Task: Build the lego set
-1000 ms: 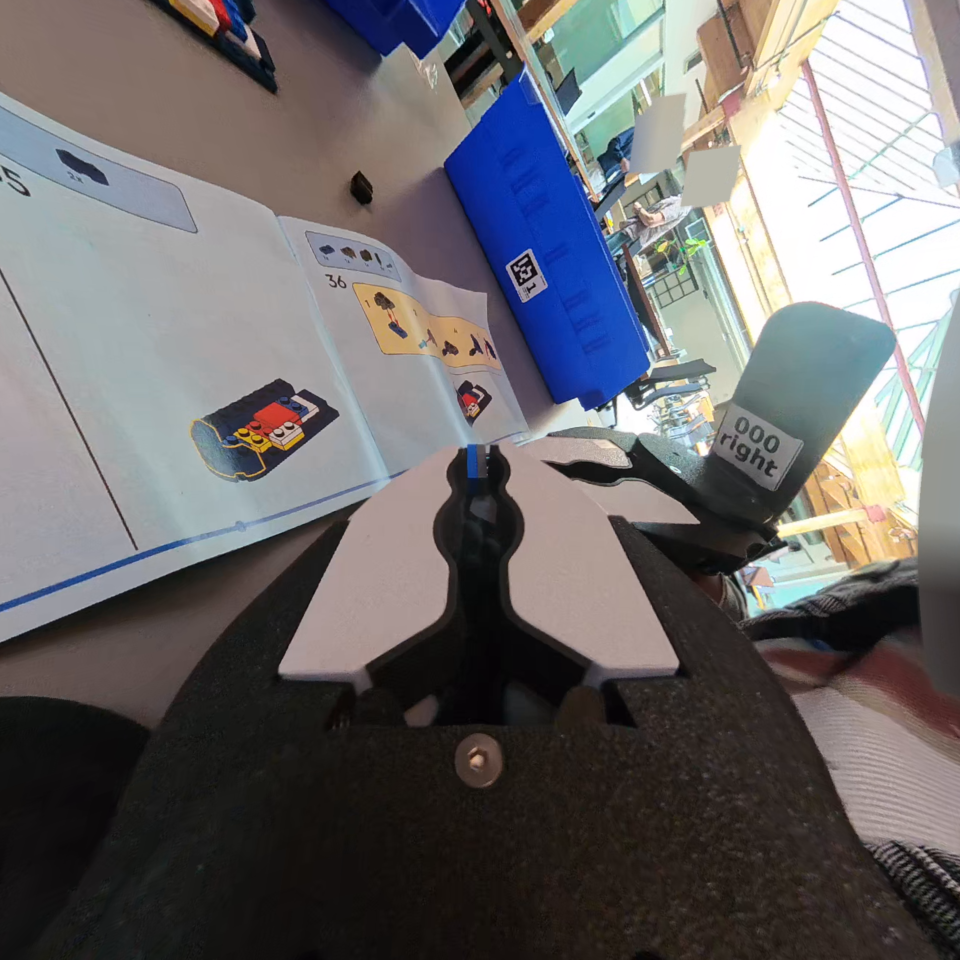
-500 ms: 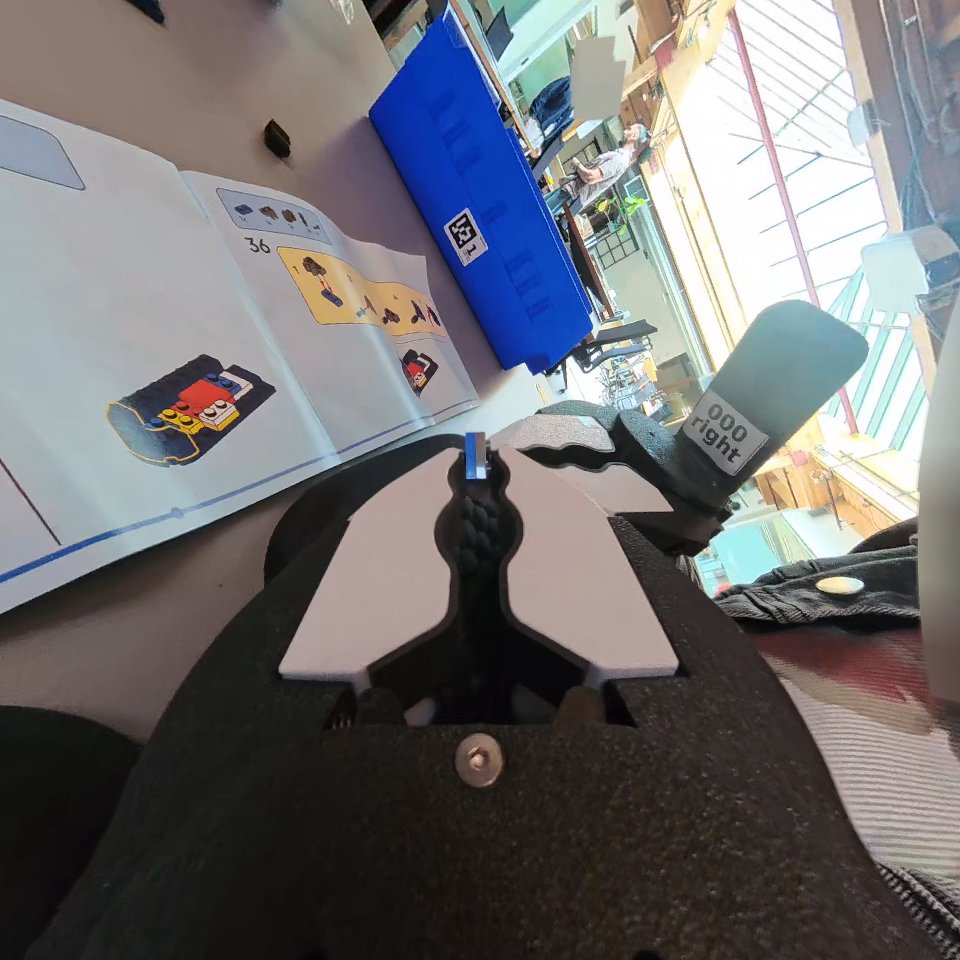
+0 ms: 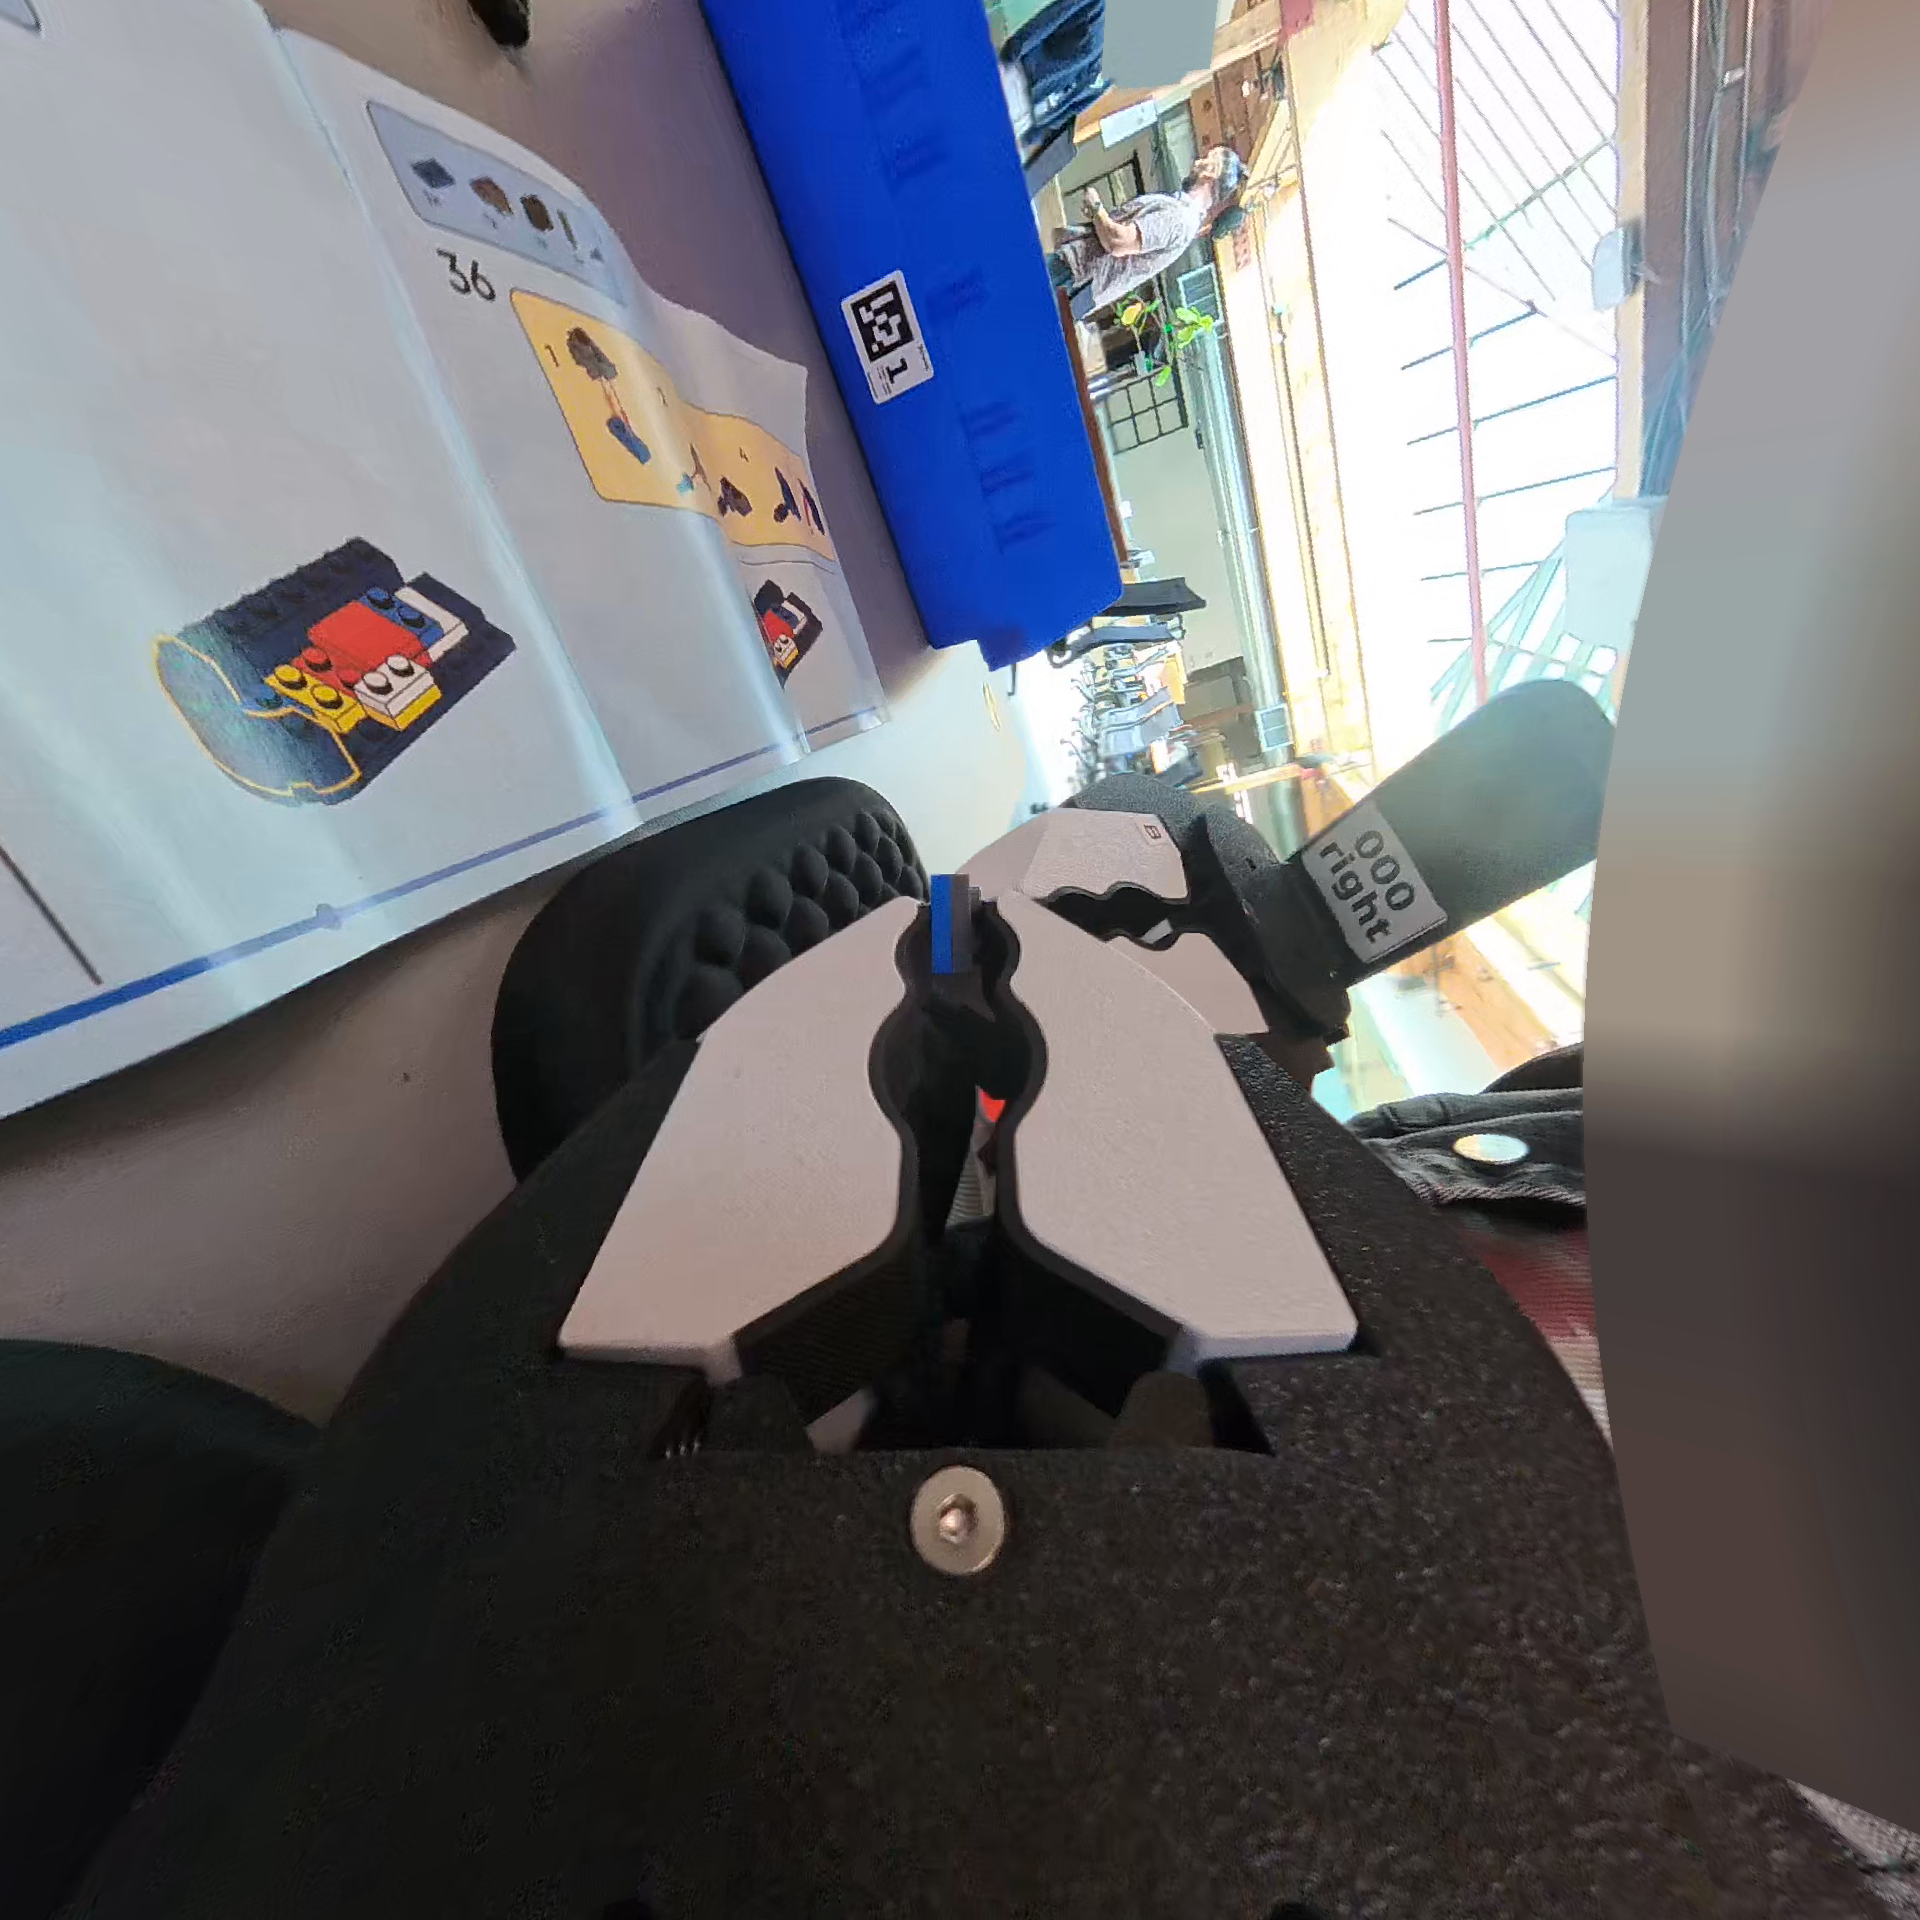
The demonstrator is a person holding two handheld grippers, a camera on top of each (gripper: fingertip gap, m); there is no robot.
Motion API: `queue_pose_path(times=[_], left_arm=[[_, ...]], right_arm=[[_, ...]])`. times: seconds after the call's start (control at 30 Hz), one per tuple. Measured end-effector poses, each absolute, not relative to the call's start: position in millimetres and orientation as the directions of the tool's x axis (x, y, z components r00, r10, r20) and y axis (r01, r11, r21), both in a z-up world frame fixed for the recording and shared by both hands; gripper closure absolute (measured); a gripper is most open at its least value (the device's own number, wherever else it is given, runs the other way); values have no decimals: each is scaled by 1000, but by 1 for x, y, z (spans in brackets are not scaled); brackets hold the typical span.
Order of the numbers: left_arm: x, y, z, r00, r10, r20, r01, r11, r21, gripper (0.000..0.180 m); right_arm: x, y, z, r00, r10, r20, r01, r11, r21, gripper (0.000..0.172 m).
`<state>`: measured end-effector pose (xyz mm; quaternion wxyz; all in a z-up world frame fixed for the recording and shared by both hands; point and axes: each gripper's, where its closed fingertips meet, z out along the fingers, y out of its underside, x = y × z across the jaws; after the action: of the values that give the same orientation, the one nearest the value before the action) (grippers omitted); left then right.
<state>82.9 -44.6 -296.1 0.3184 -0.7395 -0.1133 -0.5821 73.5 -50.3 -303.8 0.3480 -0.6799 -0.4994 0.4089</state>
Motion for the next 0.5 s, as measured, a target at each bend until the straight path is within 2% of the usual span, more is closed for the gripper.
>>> queue_pose_path(times=[0.13,0.27,0.4,0.5], left_arm=[[83,-42,-293,151,-129,980,587,-786,-194,172],[87,-46,-305,197,-61,979,553,-817,-162,172],[99,-56,-318,328,-91,940,417,-879,-230,170],[104,-56,-324,490,-208,846,277,-884,-378,172]], right_arm=[[73,-53,-305,150,970,-193,409,-238,-881,169],[82,-54,-315,159,978,-133,503,-197,-842,169],[105,-56,-328,154,986,-67,603,-148,-784,168],[113,-59,-334,161,984,-80,603,-162,-781,169]])
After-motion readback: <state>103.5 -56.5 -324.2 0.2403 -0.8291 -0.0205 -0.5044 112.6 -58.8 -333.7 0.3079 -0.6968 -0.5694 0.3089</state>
